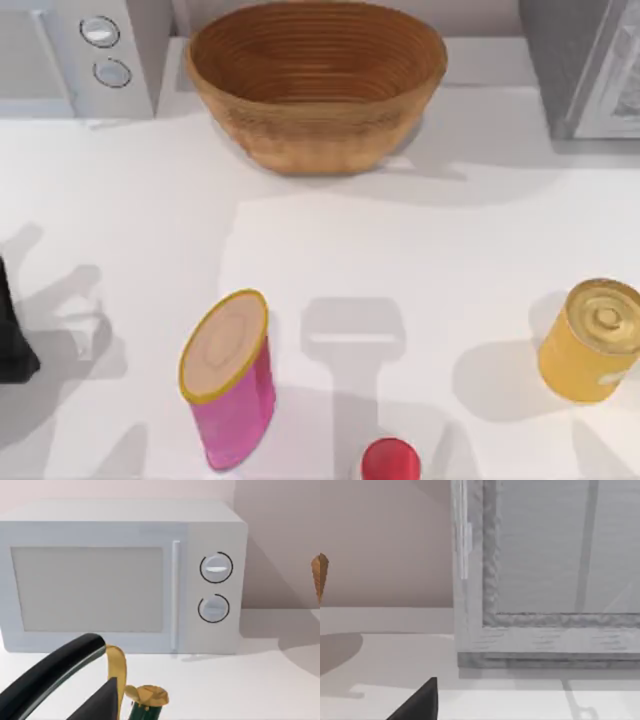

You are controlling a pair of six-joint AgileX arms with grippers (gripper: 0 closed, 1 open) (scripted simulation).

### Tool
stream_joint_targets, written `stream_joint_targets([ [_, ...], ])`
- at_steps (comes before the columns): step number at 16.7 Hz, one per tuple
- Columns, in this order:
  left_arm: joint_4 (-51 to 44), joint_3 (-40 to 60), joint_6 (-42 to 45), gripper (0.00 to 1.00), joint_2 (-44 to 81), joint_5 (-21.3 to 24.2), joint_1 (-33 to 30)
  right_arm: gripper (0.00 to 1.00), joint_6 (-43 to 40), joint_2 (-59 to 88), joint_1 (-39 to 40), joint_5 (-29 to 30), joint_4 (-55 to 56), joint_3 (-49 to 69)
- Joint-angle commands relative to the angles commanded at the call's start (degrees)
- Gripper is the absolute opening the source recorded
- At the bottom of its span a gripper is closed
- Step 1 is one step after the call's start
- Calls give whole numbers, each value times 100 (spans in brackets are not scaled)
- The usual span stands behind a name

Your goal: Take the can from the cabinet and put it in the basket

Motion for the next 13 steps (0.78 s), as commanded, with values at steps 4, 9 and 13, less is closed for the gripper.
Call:
stream_joint_targets([
  [4,0,0,0,100,0,0,0,100,3,153,32,16,-38,182],
  [9,0,0,0,100,0,0,0,100,17,1359,224,181,-394,1678],
  [13,0,0,0,100,0,0,0,100,34,2887,430,411,-881,3646],
])
